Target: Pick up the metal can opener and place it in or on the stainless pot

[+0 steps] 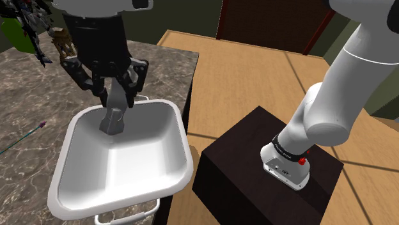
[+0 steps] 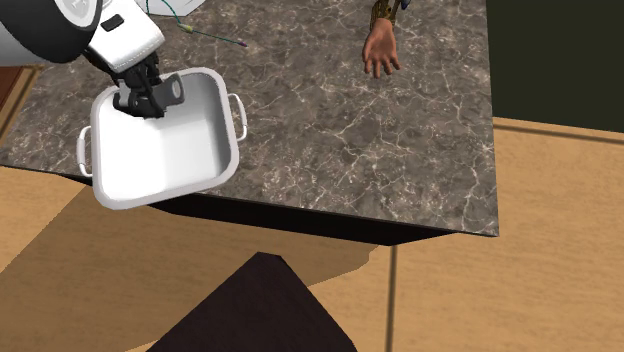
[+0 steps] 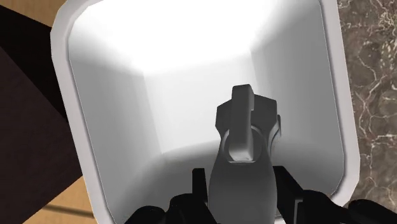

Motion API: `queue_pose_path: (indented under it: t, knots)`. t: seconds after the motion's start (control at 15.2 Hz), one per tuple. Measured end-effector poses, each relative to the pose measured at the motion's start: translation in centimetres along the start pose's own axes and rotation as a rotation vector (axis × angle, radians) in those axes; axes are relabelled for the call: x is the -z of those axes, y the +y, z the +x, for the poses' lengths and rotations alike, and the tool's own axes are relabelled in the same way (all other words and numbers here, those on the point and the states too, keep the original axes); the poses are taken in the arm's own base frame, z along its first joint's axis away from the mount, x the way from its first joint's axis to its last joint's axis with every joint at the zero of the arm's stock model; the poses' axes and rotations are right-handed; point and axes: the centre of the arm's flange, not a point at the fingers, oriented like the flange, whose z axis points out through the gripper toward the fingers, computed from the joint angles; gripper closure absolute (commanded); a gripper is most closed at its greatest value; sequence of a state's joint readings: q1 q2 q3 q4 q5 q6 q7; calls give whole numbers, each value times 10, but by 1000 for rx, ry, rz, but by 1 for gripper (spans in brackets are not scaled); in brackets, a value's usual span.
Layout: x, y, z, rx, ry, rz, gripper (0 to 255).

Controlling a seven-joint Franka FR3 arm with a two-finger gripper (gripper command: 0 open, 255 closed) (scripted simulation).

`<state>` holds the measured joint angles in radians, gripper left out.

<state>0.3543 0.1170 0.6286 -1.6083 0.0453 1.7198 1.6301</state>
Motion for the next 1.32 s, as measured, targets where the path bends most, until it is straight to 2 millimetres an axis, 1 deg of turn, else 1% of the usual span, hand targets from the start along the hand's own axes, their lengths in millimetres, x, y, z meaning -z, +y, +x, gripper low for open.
queue_pose_path:
  t: [0.13,0.2,0.26,0.73,1.06,1.32]
  knots:
    - [-8,6,-25,0,0,0,255]
    - [-8,9,-36,0,0,0,255]
    - [-10,8,-40,0,0,0,255]
    - [-43,10,-40,-2,0,-1,255]
    - [-72,10,-36,-2,0,-1,255]
    - [-77,10,-36,-2,0,0,255]
